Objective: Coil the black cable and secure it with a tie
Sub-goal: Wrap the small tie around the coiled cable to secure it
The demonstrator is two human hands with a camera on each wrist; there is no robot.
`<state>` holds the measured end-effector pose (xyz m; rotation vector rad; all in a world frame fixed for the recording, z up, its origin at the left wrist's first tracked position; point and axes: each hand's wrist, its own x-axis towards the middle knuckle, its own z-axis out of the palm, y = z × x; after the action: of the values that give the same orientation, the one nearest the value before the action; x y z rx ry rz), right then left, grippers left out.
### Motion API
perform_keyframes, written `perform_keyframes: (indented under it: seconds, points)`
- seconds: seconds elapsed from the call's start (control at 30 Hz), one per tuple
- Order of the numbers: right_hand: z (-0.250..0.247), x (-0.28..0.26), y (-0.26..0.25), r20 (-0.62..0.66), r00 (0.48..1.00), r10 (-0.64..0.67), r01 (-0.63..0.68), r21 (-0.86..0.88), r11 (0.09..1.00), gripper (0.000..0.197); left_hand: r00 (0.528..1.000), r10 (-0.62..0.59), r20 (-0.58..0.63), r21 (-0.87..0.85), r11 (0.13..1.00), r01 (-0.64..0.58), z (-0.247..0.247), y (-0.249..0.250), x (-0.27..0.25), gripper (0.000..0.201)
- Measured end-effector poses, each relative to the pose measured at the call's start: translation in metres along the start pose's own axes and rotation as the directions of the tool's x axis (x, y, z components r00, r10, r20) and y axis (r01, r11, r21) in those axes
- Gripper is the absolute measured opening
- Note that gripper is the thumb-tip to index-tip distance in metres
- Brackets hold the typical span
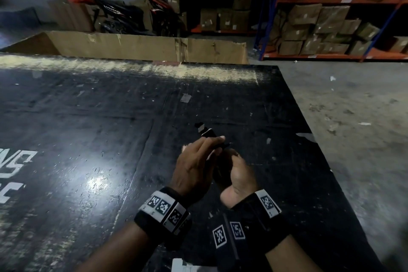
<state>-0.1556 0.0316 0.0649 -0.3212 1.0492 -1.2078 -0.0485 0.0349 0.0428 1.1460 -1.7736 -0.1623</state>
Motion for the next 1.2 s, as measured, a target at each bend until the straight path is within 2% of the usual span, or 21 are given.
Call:
perform_keyframes:
  seconds: [0.17, 0.23, 0.3, 0.37, 0.47, 0.53, 0.63, 0.73, 0.8, 0.9, 1.0, 1.07, 1.13, 1.2]
  points:
    - [-0.001, -0.007, -0.012, 0.148, 0.988, 0.045, -0.071, 0.178, 0.981, 0.016, 0.997, -0.065, -0.039, -0.199, 0.978, 0.056, -0.002, 0.015, 0.004, 0.030]
    - [0.001, -0.012, -0.017, 0.190, 0.981, 0.040, -0.077, 0.192, 0.978, 0.013, 0.995, -0.086, -0.045, -0.304, 0.950, 0.068, -0.001, 0.022, 0.006, 0.039]
    - [0.001, -0.015, -0.021, 0.223, 0.974, 0.042, -0.084, 0.186, 0.979, 0.019, 0.989, -0.145, -0.037, -0.395, 0.911, 0.119, 0.000, 0.028, 0.008, 0.047]
    - [-0.001, -0.016, -0.025, 0.243, 0.969, 0.040, -0.087, 0.186, 0.979, 0.024, 0.981, -0.191, -0.019, -0.395, 0.903, 0.168, -0.002, 0.032, 0.011, 0.049]
    - [-0.005, -0.017, -0.028, 0.241, 0.970, 0.021, -0.066, 0.181, 0.981, 0.021, 0.989, -0.147, 0.026, -0.335, 0.931, 0.147, -0.004, 0.034, 0.013, 0.037]
    - [-0.007, -0.017, -0.030, 0.222, 0.975, -0.006, -0.025, 0.136, 0.990, 0.010, 0.986, -0.166, 0.027, -0.356, 0.920, 0.165, -0.004, 0.032, 0.015, 0.034]
    - [-0.010, -0.021, -0.032, 0.222, 0.969, -0.103, 0.093, 0.058, 0.994, 0.007, 0.973, -0.230, 0.011, -0.350, 0.911, 0.219, -0.005, 0.024, 0.017, 0.034]
    - [-0.015, -0.028, -0.032, 0.221, 0.926, -0.308, 0.328, -0.063, 0.942, 0.007, 0.964, -0.264, 0.027, -0.340, 0.905, 0.257, -0.009, 0.017, 0.016, 0.033]
    - [-0.019, -0.031, -0.031, 0.256, 0.839, -0.479, 0.536, -0.241, 0.809, 0.007, 0.963, -0.266, 0.048, -0.317, 0.910, 0.268, -0.011, 0.015, 0.015, 0.033]
    - [-0.026, -0.031, -0.030, 0.432, 0.659, -0.616, 0.744, -0.495, 0.449, 0.014, 0.958, -0.266, 0.111, -0.250, 0.925, 0.286, -0.012, 0.012, 0.014, 0.028]
    - [-0.033, -0.029, -0.032, 0.616, 0.418, -0.667, 0.821, -0.570, -0.012, 0.019, 0.949, -0.246, 0.199, -0.226, 0.931, 0.288, -0.016, 0.011, 0.016, 0.030]
    - [-0.036, -0.025, -0.036, 0.715, 0.289, -0.637, 0.806, -0.541, -0.241, 0.020, 0.942, -0.225, 0.249, -0.220, 0.934, 0.281, -0.019, 0.010, 0.018, 0.033]
    - [-0.040, -0.020, -0.042, 0.767, 0.231, -0.599, 0.788, -0.508, -0.347, 0.020, 0.930, -0.209, 0.302, -0.194, 0.942, 0.275, -0.024, 0.009, 0.021, 0.035]
    - [-0.042, -0.016, -0.050, 0.791, 0.239, -0.562, 0.809, -0.483, -0.335, 0.019, 0.913, -0.166, 0.372, -0.160, 0.958, 0.239, -0.031, 0.009, 0.024, 0.035]
